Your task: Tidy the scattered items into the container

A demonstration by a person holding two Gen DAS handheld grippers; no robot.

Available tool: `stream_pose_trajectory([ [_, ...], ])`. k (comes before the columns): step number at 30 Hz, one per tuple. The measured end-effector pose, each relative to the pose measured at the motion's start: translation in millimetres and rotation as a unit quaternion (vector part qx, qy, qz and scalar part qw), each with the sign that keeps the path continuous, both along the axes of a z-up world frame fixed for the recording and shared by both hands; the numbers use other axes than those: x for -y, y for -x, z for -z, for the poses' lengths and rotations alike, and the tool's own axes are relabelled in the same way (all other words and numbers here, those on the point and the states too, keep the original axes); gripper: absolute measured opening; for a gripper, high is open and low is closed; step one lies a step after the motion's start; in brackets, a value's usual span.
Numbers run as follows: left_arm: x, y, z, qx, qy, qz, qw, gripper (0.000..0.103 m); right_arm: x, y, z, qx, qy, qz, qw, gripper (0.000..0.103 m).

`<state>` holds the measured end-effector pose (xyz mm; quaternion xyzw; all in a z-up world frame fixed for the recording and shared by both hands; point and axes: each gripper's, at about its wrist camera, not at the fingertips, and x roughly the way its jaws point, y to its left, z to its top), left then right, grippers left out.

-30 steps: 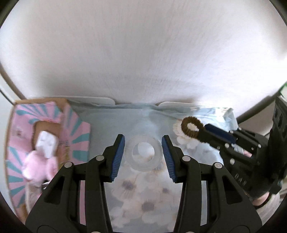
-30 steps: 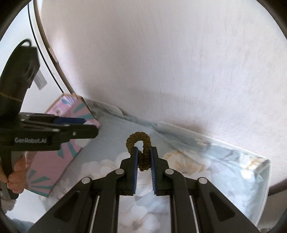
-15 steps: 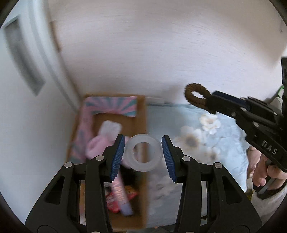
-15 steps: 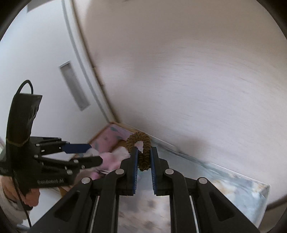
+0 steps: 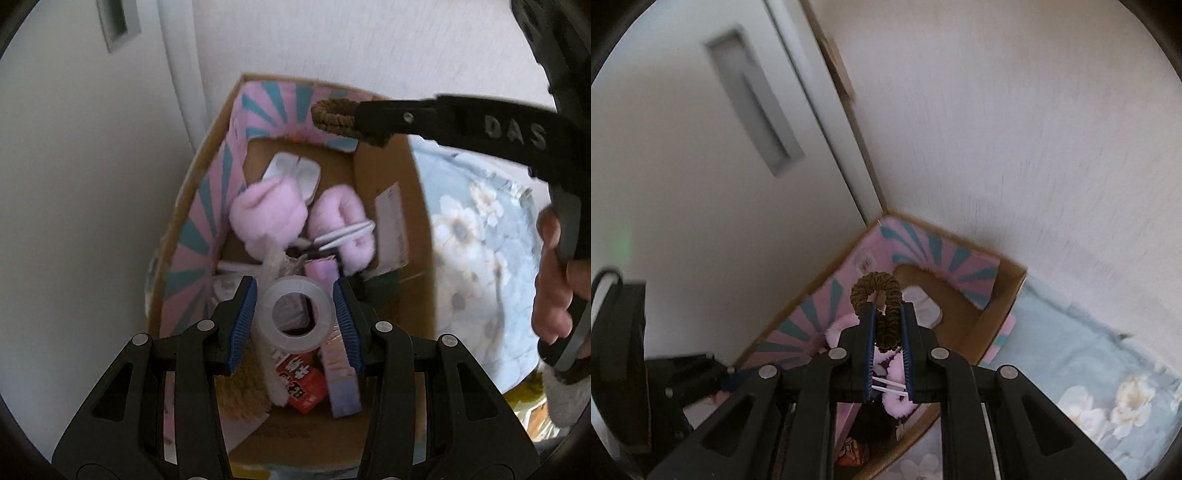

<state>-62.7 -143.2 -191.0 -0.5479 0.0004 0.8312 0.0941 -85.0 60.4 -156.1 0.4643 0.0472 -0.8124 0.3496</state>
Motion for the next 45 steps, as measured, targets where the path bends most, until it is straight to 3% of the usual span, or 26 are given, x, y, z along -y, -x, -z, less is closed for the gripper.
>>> stream_pose_trajectory([
  [5, 2.8, 1.6, 2.9, -0.011, 0.006, 0.009, 0.9999, 0.040, 10.8, 3.6, 18.1, 0.010, -0.027, -0.001, 1.000, 0.012],
  [13, 4.3, 1.9, 5.8, -0.012, 0.012, 0.016, 0.9997, 0.040, 17.0, 5.8, 19.0, 0.007, -0.032, 0.008, 0.999, 0.012],
  [14, 3.3, 2.2, 5.1, -0.011, 0.013, 0.018, 0.9997, 0.051, 17.2, 5.8, 19.5, 0.007, -0.035, 0.010, 0.999, 0.013],
  [15, 2.0, 3.0, 4.3, -0.008, 0.016, 0.020, 0.9996, 0.081, 26.7, 6.3, 21.3, 0.009, -0.040, 0.012, 0.999, 0.016],
  [16, 0.1, 3.8, 2.7, -0.008, 0.023, 0.020, 0.9995, 0.096, 27.8, 6.7, 22.9, 0.016, -0.045, 0.015, 0.999, 0.029],
  [17, -1.1, 2.5, -1.2, -0.018, 0.029, 0.020, 0.9992, 0.102, 33.8, 9.0, 21.9, 0.021, -0.052, 0.020, 0.998, 0.049],
  [19, -2.8, -1.5, -11.4, -0.044, 0.038, 0.020, 0.9981, 0.102, 27.0, 4.9, 21.4, 0.017, -0.066, 0.037, 0.997, 0.063],
  [22, -4.3, -1.1, -20.3, -0.047, 0.051, 0.018, 0.9974, 0.102, 23.6, -3.6, 14.3, 0.006, -0.052, 0.033, 0.998, 0.063],
  [36, 1.8, -7.8, -35.0, -0.047, 0.034, -0.001, 0.9983, 0.102, 17.1, -11.7, 6.2, 0.014, -0.057, 0.053, 0.997, 0.063],
  [45, -7.8, -7.7, -58.8, -0.057, 0.046, 0.003, 0.9973, 0.102, -14.2, -22.8, -15.6, 0.008, -0.073, 0.128, 0.989, 0.063],
])
